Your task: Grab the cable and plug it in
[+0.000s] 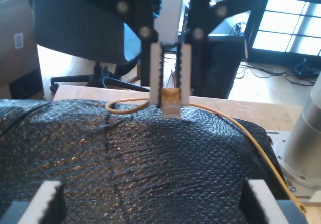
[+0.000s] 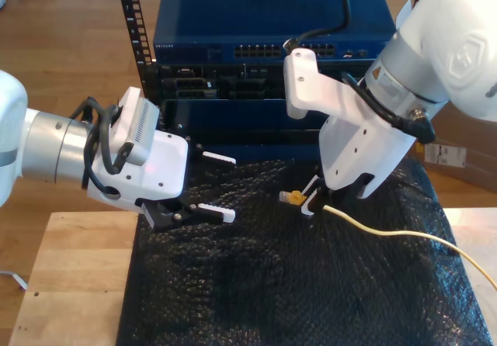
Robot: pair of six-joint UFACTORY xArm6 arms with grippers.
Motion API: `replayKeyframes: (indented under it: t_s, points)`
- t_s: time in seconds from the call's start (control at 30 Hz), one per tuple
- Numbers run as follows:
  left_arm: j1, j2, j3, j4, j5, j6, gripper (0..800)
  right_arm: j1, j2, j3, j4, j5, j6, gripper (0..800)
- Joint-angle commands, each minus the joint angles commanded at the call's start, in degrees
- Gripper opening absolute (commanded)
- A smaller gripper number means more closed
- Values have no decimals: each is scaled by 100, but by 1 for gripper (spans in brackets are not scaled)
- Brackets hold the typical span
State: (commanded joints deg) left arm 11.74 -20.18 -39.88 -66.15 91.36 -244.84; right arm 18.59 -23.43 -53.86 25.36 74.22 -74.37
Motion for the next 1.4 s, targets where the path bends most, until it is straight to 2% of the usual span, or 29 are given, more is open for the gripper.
replayKeyframes:
  t_s: [0.17,0.47,0.67,1.07,1.4]
  points:
    - [-53,53,0,-114,-9,0,799,26,0,0,9,-9,0,6]
    - [-642,53,0,-229,-62,-53,789,26,-9,0,18,-26,9,6]
    - [-686,62,9,-316,-79,-70,679,26,0,0,18,-26,9,6]
    - [-686,141,53,-360,-35,-35,568,62,-9,0,26,-26,9,6]
    - [-686,229,53,-360,-18,44,563,70,9,9,211,-26,-88,6]
